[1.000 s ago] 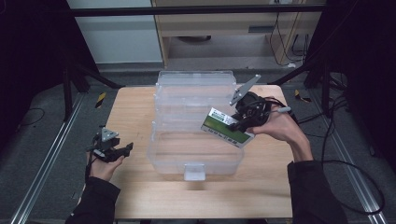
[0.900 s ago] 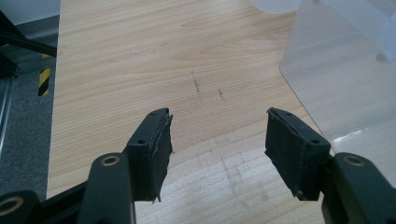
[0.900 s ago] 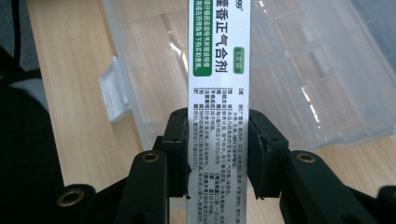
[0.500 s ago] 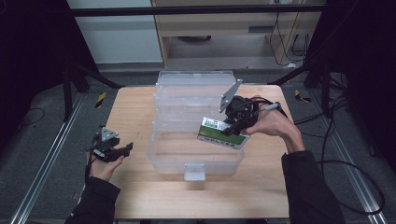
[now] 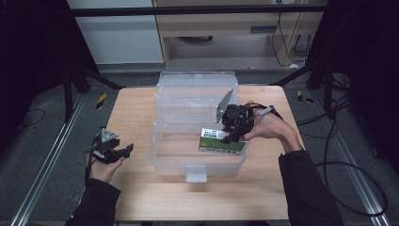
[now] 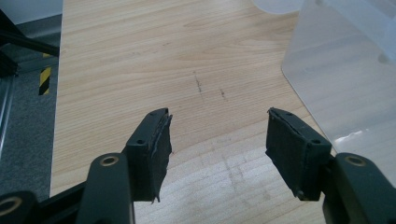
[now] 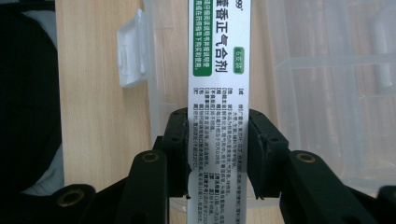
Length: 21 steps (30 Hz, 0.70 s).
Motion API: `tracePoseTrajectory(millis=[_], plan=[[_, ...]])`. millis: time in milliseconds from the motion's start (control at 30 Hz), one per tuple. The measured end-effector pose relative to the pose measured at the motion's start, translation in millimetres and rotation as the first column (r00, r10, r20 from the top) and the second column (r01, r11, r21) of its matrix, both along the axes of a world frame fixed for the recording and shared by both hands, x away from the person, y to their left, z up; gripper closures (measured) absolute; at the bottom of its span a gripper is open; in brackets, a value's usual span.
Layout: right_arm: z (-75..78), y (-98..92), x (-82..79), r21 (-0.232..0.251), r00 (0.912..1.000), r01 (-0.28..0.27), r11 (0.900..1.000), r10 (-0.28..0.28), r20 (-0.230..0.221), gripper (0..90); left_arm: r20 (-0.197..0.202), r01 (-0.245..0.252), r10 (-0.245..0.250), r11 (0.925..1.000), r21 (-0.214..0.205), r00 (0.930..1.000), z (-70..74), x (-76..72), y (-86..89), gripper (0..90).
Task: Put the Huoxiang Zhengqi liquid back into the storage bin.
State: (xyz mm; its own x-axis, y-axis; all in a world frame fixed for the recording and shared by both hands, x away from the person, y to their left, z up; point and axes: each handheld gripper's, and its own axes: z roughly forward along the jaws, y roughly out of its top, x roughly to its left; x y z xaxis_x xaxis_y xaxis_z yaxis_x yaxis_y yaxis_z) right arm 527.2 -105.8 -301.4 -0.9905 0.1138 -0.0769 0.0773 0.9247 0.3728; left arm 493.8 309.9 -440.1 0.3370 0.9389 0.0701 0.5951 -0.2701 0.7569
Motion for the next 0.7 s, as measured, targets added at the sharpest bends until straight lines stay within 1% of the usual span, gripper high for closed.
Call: tracePoseTrajectory(millis=[33, 67, 100, 200, 233, 500, 567, 700], plan=[[-1.1, 0.4, -0.6, -0.005, 1.0000, 0.003, 1.0000, -0.003, -0.002, 64.0, 0.000, -0.002, 0.002, 1.0000, 0.000, 1.0000, -0.1, 0.0, 0.1, 39.7], [-3.2, 0.9, 0.1, -0.004, 1.0000, -0.009, 0.9999, 0.009, 0.003, 64.0, 0.000, -0.001, 0.001, 1.0000, 0.001, 1.0000, -0.2, 0.0, 0.1, 39.7], [-4.3, 1.1, 0.1, -0.007, 1.0000, -0.010, 0.9999, 0.010, -0.001, 64.0, -0.001, -0.001, 0.001, 1.0000, 0.000, 1.0000, -0.2, 0.1, 0.0, 39.7], [-10.3, 2.7, -0.7, -0.033, 0.9998, -0.014, 0.9994, 0.014, -0.011, 64.0, -0.001, 0.000, 0.000, 1.0000, 0.002, 1.0000, -0.3, 0.1, -0.2, 39.7], [-12.4, 3.3, -0.8, -0.040, 0.9996, -0.025, 0.9989, 0.024, -0.011, 64.0, -0.002, 0.000, 0.000, 1.0000, 0.002, 1.0000, -0.4, 0.1, -0.2, 39.8], [-23.9, 7.3, -1.2, -0.059, 0.9987, -0.049, 0.9971, 0.048, -0.016, 64.0, -0.004, 0.001, -0.001, 1.0000, 0.004, 1.0000, -1.0, 0.3, -0.5, 39.8], [-26.7, 8.7, -1.6, -0.069, 0.9988, -0.048, 0.9964, 0.047, -0.017, 64.0, -0.005, 0.001, -0.001, 1.0000, 0.005, 1.0000, -1.2, 0.3, -0.5, 39.8], [-34.1, 11.7, -2.1, -0.086, 0.9979, -0.064, 0.9942, 0.062, -0.020, 63.9, -0.004, 0.001, -0.001, 1.0000, 0.005, 1.0000, -1.1, 0.3, -0.6, 39.8]])
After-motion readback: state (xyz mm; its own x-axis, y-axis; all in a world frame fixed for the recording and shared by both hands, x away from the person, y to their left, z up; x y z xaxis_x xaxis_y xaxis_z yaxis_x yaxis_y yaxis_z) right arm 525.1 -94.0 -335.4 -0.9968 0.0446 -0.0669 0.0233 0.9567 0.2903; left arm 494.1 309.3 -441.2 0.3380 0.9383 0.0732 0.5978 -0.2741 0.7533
